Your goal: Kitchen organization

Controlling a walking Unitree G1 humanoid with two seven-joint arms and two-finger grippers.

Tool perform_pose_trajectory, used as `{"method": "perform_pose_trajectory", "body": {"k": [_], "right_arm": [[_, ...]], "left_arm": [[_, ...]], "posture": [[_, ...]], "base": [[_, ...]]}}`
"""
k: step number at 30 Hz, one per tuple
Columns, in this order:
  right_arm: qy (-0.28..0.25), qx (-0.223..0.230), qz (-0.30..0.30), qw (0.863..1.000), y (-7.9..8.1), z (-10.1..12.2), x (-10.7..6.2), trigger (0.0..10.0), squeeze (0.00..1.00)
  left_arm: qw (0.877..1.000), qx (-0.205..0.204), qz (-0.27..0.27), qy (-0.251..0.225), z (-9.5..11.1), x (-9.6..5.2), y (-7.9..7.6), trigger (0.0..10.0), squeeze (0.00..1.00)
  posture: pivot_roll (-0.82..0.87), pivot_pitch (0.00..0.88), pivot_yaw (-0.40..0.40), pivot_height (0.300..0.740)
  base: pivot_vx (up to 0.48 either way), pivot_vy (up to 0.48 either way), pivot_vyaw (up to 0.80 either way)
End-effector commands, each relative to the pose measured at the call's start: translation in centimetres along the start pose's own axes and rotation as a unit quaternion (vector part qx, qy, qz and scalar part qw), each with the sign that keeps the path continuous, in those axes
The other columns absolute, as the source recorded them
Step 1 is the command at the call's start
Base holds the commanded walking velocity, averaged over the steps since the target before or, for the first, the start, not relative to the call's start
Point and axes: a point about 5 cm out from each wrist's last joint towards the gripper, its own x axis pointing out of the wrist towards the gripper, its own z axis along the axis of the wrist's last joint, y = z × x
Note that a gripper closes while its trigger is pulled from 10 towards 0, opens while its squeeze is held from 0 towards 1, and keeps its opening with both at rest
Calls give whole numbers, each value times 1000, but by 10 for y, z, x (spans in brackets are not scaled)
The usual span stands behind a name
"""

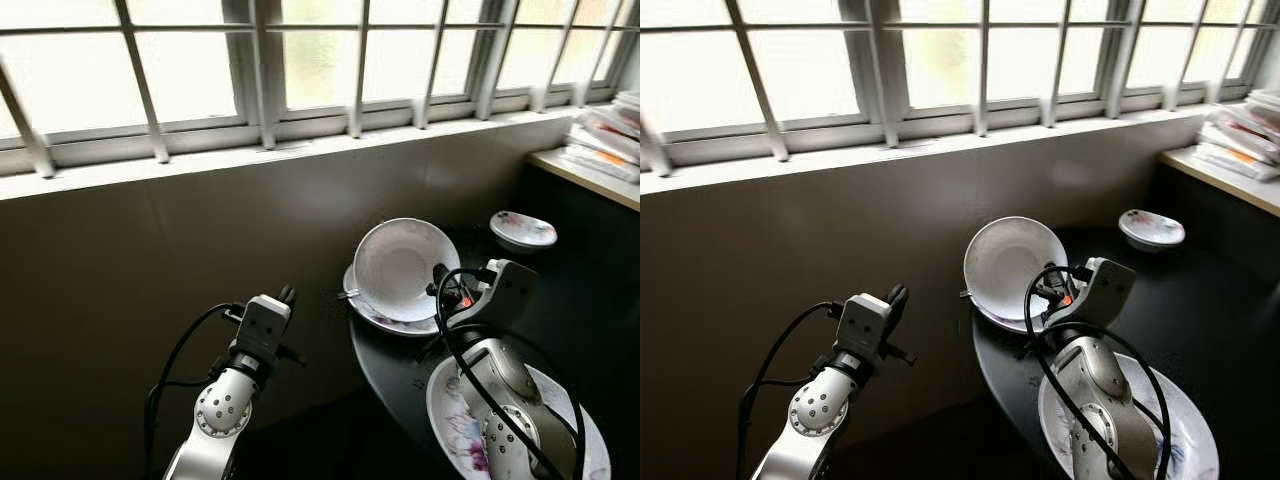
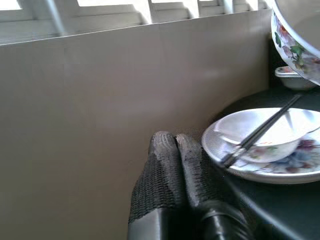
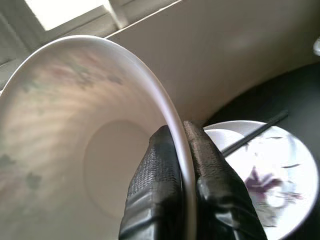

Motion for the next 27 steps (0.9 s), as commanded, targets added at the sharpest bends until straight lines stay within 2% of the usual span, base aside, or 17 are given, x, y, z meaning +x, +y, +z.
{"method": "perform_pose_trajectory", "body": {"k": [1,10,27], "right_arm": [[-4,-7,20,1000,7,-2,1,0,0],[4,-33,55,998,12,-10,0,0,0],[18,-58,82,995,17,-21,1,0,0]], "left_arm": [[1000,1,15,-2,1,-2,6,10000,0],[1000,7,16,-8,3,-2,5,10000,0],[1000,18,24,-3,2,0,8,10000,0]], "posture": [[27,0,-23,740],[26,0,-24,740],[34,0,-27,740]], "base": [[0,0,800],[0,0,800],[0,0,800]]}}
